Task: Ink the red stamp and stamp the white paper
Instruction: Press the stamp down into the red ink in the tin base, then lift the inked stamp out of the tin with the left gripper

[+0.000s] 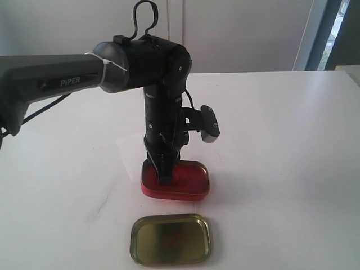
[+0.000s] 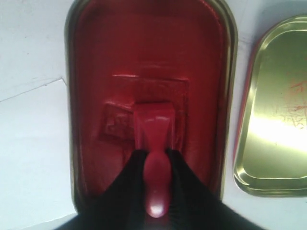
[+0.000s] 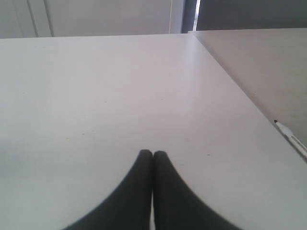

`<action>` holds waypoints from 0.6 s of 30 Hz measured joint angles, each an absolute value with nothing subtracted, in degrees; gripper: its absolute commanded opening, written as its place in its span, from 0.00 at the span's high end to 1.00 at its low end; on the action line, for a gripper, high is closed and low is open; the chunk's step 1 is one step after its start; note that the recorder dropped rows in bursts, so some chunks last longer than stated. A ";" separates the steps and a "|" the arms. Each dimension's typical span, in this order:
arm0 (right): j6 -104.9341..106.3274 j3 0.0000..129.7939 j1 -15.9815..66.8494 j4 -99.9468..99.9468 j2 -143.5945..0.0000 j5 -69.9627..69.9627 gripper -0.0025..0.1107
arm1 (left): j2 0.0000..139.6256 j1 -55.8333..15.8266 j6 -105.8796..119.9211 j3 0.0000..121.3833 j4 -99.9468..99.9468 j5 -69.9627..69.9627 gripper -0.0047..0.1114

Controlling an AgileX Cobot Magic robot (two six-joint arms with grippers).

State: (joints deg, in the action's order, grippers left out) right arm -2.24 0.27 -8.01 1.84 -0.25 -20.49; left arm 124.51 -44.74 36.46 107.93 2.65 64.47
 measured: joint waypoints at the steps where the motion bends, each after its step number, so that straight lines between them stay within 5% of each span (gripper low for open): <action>1: -2.24 0.27 -8.01 1.84 -0.25 -20.49 0.98 | 124.40 -44.74 36.46 107.93 2.65 64.47 0.96; 18: -2.24 0.27 -8.01 1.84 -0.25 -20.49 0.98 | 121.48 -44.74 36.33 107.80 1.02 64.57 0.96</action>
State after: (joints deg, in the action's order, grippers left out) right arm -2.24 0.27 -8.01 1.84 -0.25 -20.49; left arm 121.48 -44.74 36.33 107.80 1.02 64.57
